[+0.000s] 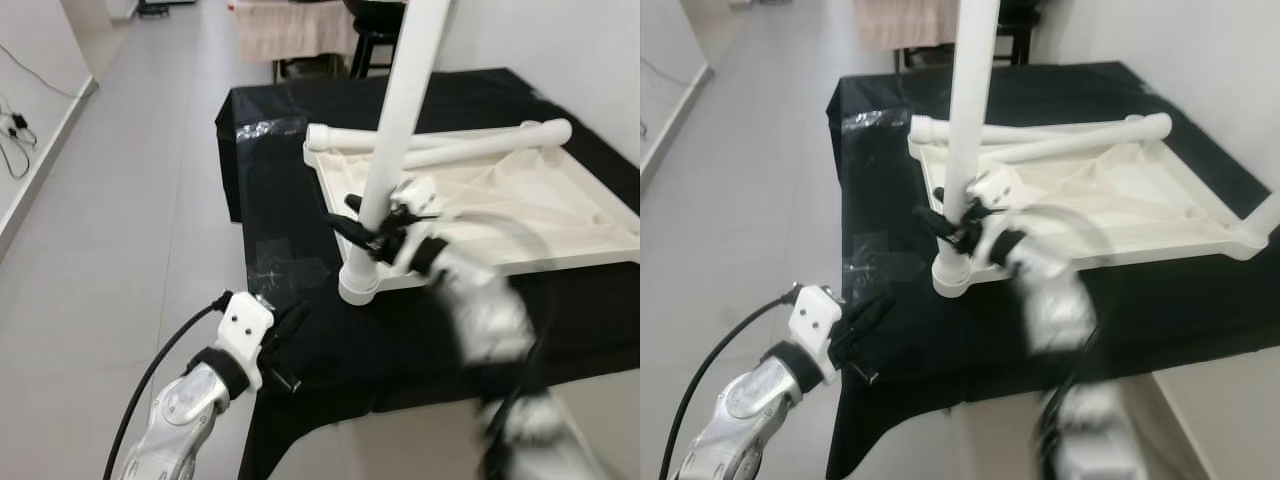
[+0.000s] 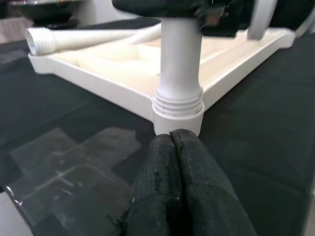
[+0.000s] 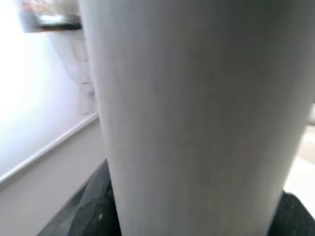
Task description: Building children table
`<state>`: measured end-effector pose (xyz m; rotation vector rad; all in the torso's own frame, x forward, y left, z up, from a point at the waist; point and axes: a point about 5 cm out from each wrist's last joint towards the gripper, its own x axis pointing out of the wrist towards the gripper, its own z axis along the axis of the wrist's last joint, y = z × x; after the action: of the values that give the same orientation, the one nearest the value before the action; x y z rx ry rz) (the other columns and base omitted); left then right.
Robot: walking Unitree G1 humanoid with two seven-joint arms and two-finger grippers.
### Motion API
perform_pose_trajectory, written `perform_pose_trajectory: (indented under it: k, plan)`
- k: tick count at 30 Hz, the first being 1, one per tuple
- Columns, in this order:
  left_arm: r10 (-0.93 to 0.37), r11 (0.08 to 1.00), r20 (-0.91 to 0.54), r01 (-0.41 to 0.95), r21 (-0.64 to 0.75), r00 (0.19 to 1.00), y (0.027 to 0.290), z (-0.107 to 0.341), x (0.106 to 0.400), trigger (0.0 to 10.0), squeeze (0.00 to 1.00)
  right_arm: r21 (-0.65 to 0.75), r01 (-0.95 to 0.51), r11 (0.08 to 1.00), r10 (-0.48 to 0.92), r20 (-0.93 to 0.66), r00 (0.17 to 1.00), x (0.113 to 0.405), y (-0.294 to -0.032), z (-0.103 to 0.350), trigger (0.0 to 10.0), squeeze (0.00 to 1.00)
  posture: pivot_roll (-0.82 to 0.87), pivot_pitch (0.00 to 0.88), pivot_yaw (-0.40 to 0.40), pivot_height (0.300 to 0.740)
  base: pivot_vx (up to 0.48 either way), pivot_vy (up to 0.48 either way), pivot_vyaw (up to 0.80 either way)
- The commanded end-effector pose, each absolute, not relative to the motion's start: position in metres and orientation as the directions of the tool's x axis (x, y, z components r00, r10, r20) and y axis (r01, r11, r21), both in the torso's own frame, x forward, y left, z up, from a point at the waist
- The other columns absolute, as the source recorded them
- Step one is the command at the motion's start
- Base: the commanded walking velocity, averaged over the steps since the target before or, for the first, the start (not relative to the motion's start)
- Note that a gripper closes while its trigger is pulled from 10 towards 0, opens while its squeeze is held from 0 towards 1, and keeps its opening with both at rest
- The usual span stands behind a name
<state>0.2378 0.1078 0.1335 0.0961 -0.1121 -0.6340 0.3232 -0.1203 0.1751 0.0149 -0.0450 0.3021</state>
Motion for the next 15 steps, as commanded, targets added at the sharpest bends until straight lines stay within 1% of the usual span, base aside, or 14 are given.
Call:
perform_pose_trajectory:
  k: [1, 2, 7, 8, 12, 13, 14, 15]
  plan:
    - [-0.592, 0.804, 0.054, 0.583, 0.116, 0.805, 0.113, 0.129, 0.237, 10.0, 0.00, -0.012, -0.249, 0.968, 0.244, -0.164, 0.956, 0.307, -0.118, 0.135, 0.0, 0.00, -0.01, 0.085, -0.038, 0.740, 0.000, 0.000, 0.00]
    - [-0.590, 0.805, 0.052, 0.582, 0.115, 0.806, 0.114, 0.128, 0.238, 10.0, 0.00, -0.028, -0.281, 0.959, 0.274, -0.155, 0.949, 0.310, -0.115, 0.136, 0.0, 0.00, -0.01, 0.085, -0.038, 0.740, 0.000, 0.000, 0.00]
    - [-0.591, 0.804, 0.051, 0.583, 0.117, 0.805, 0.114, 0.128, 0.239, 10.0, 0.00, -0.039, -0.302, 0.953, 0.293, -0.153, 0.944, 0.314, -0.112, 0.137, 0.0, 0.00, 0.01, 0.080, -0.048, 0.740, 0.000, 0.000, 0.00]
    - [-0.582, 0.810, 0.054, 0.573, 0.125, 0.811, 0.114, 0.129, 0.240, 10.0, 0.00, -0.044, -0.323, 0.945, 0.313, -0.154, 0.937, 0.317, -0.107, 0.138, 1.5, 0.00, 0.01, 0.079, -0.048, 0.740, 0.000, 0.000, 0.00]
    - [-0.576, 0.814, 0.056, 0.566, 0.131, 0.816, 0.114, 0.129, 0.241, 10.0, 0.00, -0.050, -0.344, 0.938, 0.333, -0.156, 0.930, 0.319, -0.103, 0.137, 1.5, 0.00, 0.01, 0.077, -0.047, 0.740, 0.000, 0.000, 0.00]
    - [-0.571, 0.817, 0.058, 0.561, 0.135, 0.819, 0.114, 0.129, 0.242, 10.0, 0.00, -0.014, -0.480, 0.877, 0.475, -0.113, 0.872, 0.324, -0.095, 0.145, 10.0, 1.00, 0.02, 0.070, -0.045, 0.740, 0.000, 0.000, 0.00]
    - [-0.571, 0.817, 0.058, 0.561, 0.135, 0.819, 0.114, 0.129, 0.242, 10.0, 0.00, -0.014, -0.480, 0.877, 0.475, -0.113, 0.872, 0.324, -0.095, 0.145, 10.0, 1.00, 0.02, 0.070, -0.045, 0.740, 0.000, 0.000, 0.00]
    - [-0.571, 0.817, 0.058, 0.560, 0.135, 0.819, 0.113, 0.129, 0.242, 10.0, 0.00, -0.014, -0.594, 0.804, 0.592, -0.063, 0.803, 0.326, -0.088, 0.158, 10.0, 1.00, 0.01, 0.068, -0.044, 0.740, 0.000, 0.000, 0.00]
